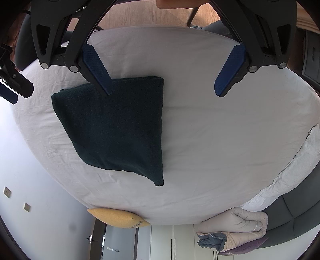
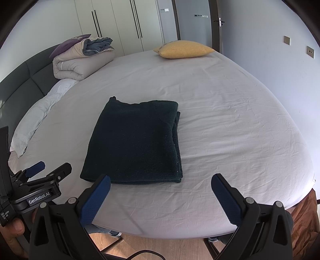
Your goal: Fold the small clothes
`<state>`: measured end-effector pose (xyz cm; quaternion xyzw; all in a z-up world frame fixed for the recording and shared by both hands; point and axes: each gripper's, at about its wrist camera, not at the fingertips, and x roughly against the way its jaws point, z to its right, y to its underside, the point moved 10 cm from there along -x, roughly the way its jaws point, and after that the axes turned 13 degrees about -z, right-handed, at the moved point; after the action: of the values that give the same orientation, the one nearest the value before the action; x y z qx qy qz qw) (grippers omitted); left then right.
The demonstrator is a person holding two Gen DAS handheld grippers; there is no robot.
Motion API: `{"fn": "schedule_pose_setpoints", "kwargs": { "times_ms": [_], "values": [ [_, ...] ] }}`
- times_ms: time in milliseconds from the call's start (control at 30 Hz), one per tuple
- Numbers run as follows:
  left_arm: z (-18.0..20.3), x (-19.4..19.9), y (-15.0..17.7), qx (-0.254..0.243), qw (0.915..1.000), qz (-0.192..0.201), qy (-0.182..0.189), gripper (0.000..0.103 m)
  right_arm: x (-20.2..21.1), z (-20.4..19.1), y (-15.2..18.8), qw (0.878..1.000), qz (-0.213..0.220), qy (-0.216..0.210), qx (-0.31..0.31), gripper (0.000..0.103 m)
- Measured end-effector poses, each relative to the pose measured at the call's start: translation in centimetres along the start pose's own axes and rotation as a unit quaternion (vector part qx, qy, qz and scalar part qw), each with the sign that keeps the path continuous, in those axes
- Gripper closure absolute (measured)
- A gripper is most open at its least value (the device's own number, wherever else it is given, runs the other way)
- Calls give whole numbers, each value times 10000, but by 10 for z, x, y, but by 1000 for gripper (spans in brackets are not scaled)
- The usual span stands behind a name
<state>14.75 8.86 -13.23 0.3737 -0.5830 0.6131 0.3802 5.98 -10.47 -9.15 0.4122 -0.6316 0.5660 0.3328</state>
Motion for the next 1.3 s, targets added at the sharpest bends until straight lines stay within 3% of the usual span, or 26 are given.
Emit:
{"fn": "schedule_pose_setpoints", "kwargs": {
  "times_ms": [1300],
  "values": [
    [1,0,4,8,10000,-27,-11,0,-2,-1,2,10000,-20,1,-7,0]
  ]
}}
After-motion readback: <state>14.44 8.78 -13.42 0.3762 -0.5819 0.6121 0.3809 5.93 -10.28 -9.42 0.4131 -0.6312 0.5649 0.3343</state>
